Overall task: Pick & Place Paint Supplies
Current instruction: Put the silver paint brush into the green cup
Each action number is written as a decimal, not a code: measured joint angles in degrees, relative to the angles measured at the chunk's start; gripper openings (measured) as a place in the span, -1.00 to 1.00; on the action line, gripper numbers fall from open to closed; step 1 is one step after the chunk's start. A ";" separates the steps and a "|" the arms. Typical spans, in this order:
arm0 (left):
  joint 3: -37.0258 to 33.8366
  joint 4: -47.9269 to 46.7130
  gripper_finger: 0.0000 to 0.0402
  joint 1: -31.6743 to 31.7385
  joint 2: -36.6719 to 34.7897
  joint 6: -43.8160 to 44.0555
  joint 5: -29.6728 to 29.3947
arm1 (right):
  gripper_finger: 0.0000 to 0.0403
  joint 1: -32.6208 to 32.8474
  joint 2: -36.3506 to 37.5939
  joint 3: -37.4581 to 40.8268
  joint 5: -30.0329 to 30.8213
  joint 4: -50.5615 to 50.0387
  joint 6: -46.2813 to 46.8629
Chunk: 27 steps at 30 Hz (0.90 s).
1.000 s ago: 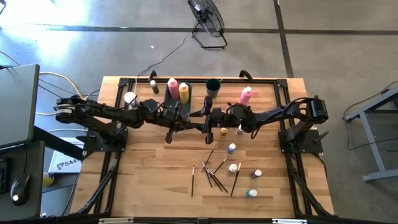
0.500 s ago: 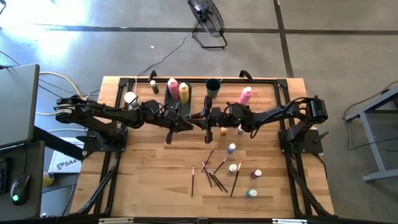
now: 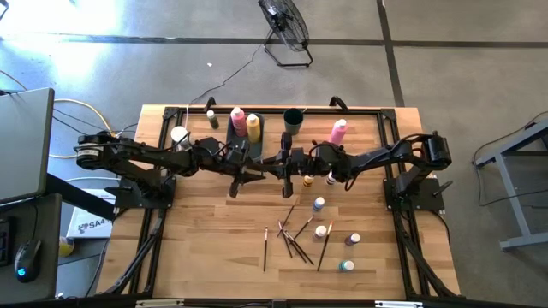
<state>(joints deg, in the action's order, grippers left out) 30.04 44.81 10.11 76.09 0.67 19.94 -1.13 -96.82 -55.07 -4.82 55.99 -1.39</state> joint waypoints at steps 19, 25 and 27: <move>0.02 -1.68 0.05 0.02 -7.31 -0.39 -0.06 | -0.94 0.00 2.52 -0.03 1.66 -3.23 -0.52; 0.00 -11.52 0.05 0.02 -15.09 -3.20 -1.67 | -0.94 -0.14 5.72 -0.04 8.95 -10.95 -3.90; 0.03 -14.72 0.05 0.02 -17.38 -3.91 -3.98 | -0.94 -0.75 6.03 -0.04 11.44 -11.71 -5.30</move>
<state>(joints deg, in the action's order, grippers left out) 30.08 30.09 10.13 58.71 -3.25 15.96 -1.88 -90.78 -55.11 6.62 44.28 -6.68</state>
